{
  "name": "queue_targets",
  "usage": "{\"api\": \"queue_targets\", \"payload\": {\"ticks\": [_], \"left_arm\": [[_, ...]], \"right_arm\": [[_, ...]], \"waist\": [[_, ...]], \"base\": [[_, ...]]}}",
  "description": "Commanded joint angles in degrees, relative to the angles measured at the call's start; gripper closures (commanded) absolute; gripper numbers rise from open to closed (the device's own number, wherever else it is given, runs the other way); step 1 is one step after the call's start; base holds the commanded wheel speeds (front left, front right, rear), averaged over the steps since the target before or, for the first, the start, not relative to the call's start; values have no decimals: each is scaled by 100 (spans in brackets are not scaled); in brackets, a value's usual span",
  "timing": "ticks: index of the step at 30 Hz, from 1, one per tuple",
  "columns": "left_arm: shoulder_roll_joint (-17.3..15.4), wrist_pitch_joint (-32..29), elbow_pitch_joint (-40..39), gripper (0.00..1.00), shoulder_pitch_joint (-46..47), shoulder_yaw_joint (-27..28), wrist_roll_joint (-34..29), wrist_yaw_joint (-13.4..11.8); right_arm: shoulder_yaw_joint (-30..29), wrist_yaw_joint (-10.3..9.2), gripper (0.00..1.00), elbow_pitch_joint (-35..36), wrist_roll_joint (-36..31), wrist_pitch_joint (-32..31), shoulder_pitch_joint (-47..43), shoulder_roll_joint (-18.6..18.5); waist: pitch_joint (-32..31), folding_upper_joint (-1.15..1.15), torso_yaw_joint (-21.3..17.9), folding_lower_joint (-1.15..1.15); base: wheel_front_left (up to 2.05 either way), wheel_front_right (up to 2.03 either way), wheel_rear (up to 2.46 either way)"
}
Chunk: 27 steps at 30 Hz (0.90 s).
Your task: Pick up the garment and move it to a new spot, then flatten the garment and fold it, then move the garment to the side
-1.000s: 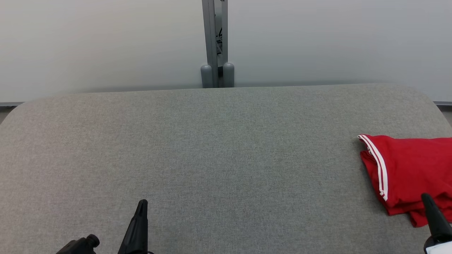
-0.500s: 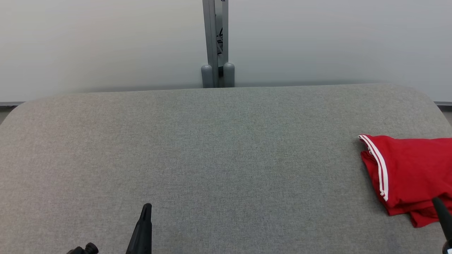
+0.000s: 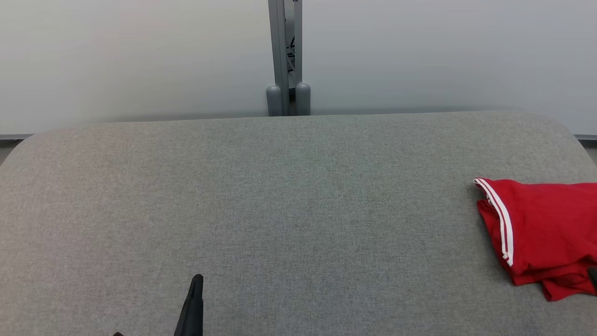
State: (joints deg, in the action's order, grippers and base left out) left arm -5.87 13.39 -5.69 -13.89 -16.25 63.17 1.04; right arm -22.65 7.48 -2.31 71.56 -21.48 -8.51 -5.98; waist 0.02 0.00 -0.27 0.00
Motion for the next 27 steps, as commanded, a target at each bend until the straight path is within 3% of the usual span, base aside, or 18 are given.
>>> {"api": "queue_targets", "payload": {"ticks": [1, 27], "left_arm": [[11, 28, -111, 100, -44, 1, 126, 79], [161, 100, -458, 100, -405, -77, 1279, 378]], "right_arm": [[-93, 2, 100, 49, 186, -97, -2, -69], [-756, 2, 100, -42, 1600, -909, -83, -52]], "waist": [[0, 0, 1, 0], [2, 0, 19, 0]], "base": [[0, 0, 0], [0, 0, 0]]}}
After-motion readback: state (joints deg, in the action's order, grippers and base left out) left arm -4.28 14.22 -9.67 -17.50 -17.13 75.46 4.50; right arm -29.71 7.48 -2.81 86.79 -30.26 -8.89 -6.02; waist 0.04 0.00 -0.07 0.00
